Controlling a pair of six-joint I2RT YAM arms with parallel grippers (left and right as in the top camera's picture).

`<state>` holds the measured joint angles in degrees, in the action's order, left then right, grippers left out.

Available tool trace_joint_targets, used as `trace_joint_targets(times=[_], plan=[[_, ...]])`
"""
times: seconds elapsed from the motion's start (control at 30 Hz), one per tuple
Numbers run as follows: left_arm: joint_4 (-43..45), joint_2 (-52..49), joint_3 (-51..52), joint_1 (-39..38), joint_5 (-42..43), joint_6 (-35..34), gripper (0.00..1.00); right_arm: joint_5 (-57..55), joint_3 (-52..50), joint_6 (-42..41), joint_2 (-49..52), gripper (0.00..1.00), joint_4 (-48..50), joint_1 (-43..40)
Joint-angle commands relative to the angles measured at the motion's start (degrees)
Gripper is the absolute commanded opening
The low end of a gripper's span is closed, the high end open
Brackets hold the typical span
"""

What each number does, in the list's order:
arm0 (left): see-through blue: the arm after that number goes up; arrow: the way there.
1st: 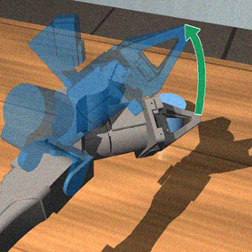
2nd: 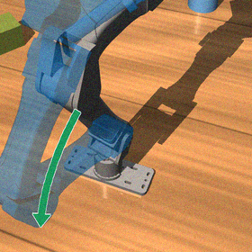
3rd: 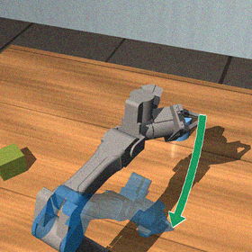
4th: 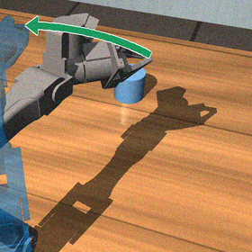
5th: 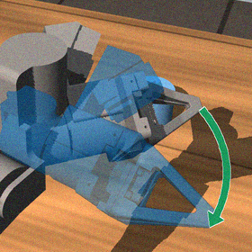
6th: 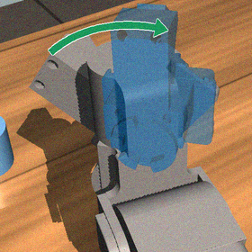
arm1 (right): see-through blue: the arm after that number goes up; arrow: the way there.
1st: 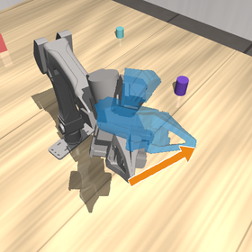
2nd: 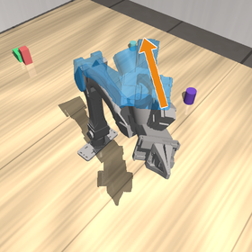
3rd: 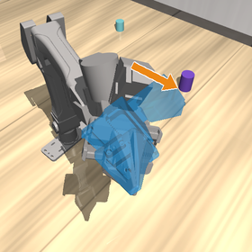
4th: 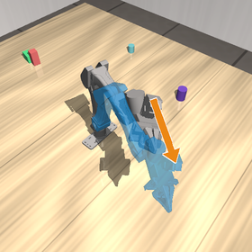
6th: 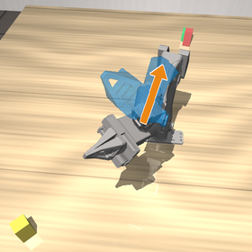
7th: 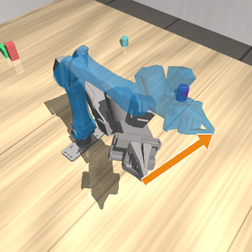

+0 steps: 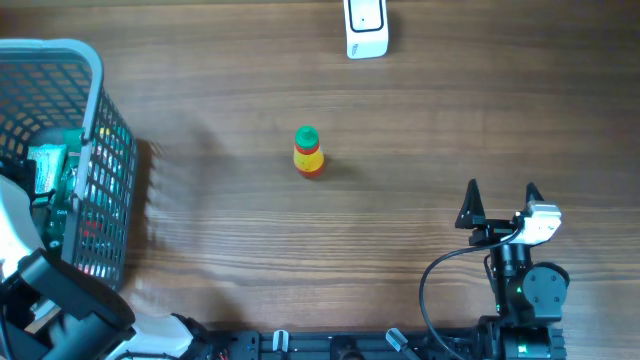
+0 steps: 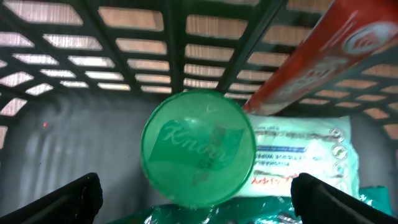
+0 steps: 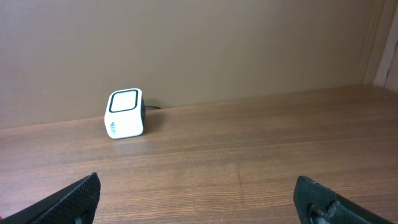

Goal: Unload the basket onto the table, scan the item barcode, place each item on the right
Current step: 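Reach the left gripper into the basket and grasp the green-lidded jar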

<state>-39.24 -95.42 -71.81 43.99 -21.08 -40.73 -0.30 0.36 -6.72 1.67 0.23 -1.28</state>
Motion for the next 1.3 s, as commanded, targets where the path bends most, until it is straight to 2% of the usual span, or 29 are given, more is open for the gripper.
trace_joint_targets(times=[0.0, 0.1, 0.27, 0.5, 0.93, 1.13, 1.27], plan=[[2.29, -0.7, 0.61, 0.94, -0.39, 1.57, 1.0, -0.79, -0.07, 0.72, 0.11, 1.0, 0.24, -0.2], [3.45, -1.73, 0.61, 0.98, -0.42, 1.84, 1.0, -0.79, -0.07, 0.7, 0.11, 1.0, 0.24, -0.2], [5.9, -4.98, 0.61, 0.98, -0.42, 7.54, 1.0, -0.79, -0.07, 0.7, 0.11, 1.0, 0.24, -0.2], [6.75, -6.84, 0.61, 0.98, -3.21, 7.54, 1.0, -0.76, -0.07, 0.72, 0.11, 1.0, 0.24, -0.2], [7.98, -9.38, 0.61, 3.91, -3.19, 7.54, 0.99, -0.79, -0.07, 0.72, 0.11, 1.0, 0.24, -0.2], [8.22, -9.25, 0.5, 3.91, -3.17, 7.54, 0.65, -0.76, -0.07, 0.72, 0.11, 0.99, 0.24, -0.2], [8.22, -6.14, 0.44, 3.91, -2.73, 7.54, 0.64, -0.79, -0.07, 0.7, 0.11, 1.0, 0.24, -0.2]])
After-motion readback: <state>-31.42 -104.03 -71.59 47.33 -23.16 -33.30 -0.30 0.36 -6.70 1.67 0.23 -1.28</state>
